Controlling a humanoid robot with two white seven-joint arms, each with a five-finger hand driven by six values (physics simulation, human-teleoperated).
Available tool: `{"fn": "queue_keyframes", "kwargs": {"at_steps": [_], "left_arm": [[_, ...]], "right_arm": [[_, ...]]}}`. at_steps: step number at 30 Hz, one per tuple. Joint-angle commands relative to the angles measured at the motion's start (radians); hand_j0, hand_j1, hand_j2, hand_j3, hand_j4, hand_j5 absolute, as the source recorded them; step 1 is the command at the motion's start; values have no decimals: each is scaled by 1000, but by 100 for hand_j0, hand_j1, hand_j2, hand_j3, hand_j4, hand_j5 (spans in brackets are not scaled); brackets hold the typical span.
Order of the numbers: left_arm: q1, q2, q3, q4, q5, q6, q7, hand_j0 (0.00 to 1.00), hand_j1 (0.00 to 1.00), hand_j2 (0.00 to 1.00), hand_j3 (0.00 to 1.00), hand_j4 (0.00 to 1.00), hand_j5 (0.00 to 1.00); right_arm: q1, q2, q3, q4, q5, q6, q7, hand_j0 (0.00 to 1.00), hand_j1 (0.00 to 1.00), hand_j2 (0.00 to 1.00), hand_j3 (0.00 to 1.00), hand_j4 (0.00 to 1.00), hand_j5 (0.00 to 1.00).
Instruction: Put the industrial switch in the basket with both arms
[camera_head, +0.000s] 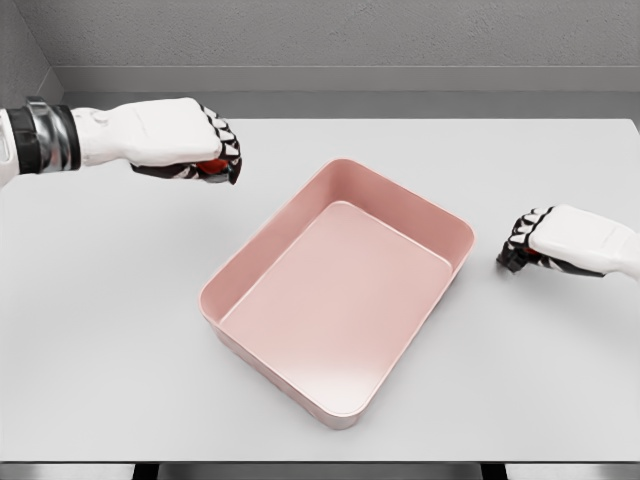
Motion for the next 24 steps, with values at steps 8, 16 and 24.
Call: {"fn": "queue_keyframes", "kwargs": {"at_steps": [8, 16, 24], "left_arm": [[-12, 22, 12, -50, 117, -177, 2, 48, 48, 48, 48, 48, 48], [20, 18, -39, -113, 116, -177, -5, 48, 48, 48, 48, 48, 48], [20, 8, -105, -113, 114, -177, -5, 48, 48, 48, 48, 48, 48]], "right_arm": [[0, -31, -39, 0, -12, 1, -7, 44, 44, 44, 44, 44, 44], [0, -41, -60, -20, -13, 1, -11, 44, 44, 44, 44, 44, 44], [-6, -60, -67, -51, -50, 1, -11, 44, 44, 44, 44, 44, 44]]}}
